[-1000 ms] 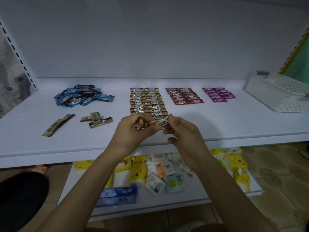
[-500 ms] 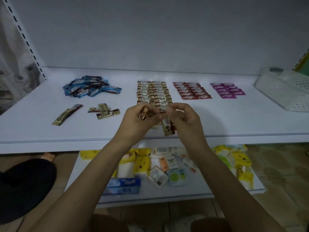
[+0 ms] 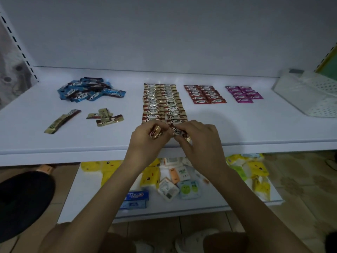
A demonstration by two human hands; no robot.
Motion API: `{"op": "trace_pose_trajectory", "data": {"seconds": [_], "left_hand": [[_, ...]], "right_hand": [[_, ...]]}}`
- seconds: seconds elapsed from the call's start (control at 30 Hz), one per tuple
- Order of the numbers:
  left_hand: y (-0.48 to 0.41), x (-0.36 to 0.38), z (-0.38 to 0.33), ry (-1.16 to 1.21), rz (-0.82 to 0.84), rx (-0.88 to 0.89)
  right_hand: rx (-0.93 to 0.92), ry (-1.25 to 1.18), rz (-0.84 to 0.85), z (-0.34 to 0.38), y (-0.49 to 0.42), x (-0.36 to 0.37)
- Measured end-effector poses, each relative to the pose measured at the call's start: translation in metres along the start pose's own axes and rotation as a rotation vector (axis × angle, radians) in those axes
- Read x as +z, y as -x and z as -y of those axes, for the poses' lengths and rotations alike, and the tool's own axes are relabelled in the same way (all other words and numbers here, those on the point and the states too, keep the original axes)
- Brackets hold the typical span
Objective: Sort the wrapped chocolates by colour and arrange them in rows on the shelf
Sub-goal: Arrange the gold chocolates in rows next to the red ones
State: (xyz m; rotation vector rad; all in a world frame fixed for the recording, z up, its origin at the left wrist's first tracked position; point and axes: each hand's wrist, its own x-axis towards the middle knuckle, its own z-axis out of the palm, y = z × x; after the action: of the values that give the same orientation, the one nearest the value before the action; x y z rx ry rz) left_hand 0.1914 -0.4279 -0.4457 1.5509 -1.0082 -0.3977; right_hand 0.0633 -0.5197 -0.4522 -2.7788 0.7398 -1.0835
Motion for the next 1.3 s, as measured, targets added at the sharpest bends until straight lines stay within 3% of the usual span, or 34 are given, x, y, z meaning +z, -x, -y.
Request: {"op": "trace_pose_trajectory", "data": {"seconds": [0.07, 0.2, 0.27, 0.53, 0.8, 0.9, 1.0, 1.1, 1.2, 1.3], "left_hand": [[0.002, -0.005, 0.005, -0.175, -0.003, 0.066], [0.0, -0.018, 0.012, -0.81, 0.019, 0.192], [-0.002, -0.019, 0.012, -0.912, 0.077, 0.165], [-0.002, -0.02, 0.014, -0.862, 0.034, 0.201], [-0.005, -0.017, 0.018, -0.854, 0.015, 0.152], [-0.003, -0.02, 0.025, -0.695, -0.065, 0.179], [0.002, -0.024, 0.027, -0.37, -0.094, 0.151], [0.003, -0.025, 0.017, 0.042, -0.166, -0.083], [0.005, -0.027, 0.004, 0.678, -0.19, -0.399], [0.012, -0.032, -0.011, 1.093, -0.173, -0.514]], "right_hand": [[0.002, 0.044, -0.011, -0.006, 0.0, 0.003], [0.065, 0.075, 0.047, -0.017, -0.003, 0.009], [0.091, 0.082, 0.102, -0.02, -0.007, 0.014], [0.066, 0.117, 0.144, -0.015, -0.018, 0.031], [0.061, 0.132, 0.045, -0.018, -0.008, 0.036], [0.046, 0.136, 0.028, -0.017, -0.006, 0.034], [0.061, 0.092, -0.041, -0.016, -0.002, 0.029], [0.089, -0.078, -0.112, -0.006, 0.004, 0.022], [0.123, -0.319, -0.095, 0.02, 0.008, 0.018], [0.131, -0.501, 0.0, 0.052, 0.01, 0.02]]}}
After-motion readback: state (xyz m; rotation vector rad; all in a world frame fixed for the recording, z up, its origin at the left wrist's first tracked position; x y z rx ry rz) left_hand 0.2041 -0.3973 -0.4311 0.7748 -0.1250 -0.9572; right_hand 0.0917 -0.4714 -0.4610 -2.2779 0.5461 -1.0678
